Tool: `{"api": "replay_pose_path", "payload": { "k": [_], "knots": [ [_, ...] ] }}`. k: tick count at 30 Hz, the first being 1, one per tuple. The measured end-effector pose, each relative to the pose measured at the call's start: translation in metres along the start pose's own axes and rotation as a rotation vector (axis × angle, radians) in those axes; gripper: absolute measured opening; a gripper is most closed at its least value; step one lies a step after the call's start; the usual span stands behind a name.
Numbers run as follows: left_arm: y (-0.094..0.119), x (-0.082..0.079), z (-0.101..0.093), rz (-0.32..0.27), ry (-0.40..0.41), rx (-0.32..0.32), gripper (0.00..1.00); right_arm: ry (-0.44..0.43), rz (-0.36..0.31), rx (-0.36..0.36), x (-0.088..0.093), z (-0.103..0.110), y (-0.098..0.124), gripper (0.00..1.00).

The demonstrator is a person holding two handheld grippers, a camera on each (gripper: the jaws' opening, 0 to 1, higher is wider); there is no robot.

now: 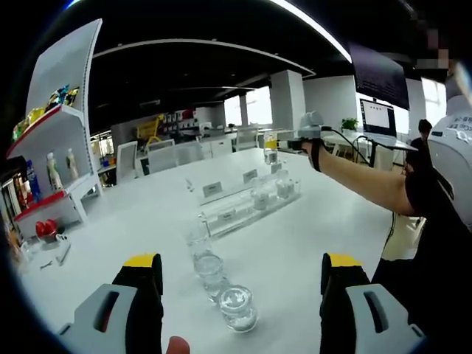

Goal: Identify the label on the chemical reagent bottle, grasp the chemical reagent bottle, and place it in the designated position on the reagent rack

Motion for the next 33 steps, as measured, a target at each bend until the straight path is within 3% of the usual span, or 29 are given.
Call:
{"api": "replay_pose_path", "payload": {
  "k": [33],
  "knots": [
    [0.002,0.009,0.003,0.014,0.008,-0.011,0.88,0.012,0.045,0.01,0.018,0.001,0.001,0.15]
  ]
}}
Point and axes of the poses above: the point that each gripper's makers call its tool centre point, and the gripper's own axes: y roughly backward along the fingers, z roughly to its left, x roughly out of its underside, the point moved 1 cm from there along y, roughly backward along the fingers, and after that the axes turned 7 degrees about -z, right-handed, at the moved point
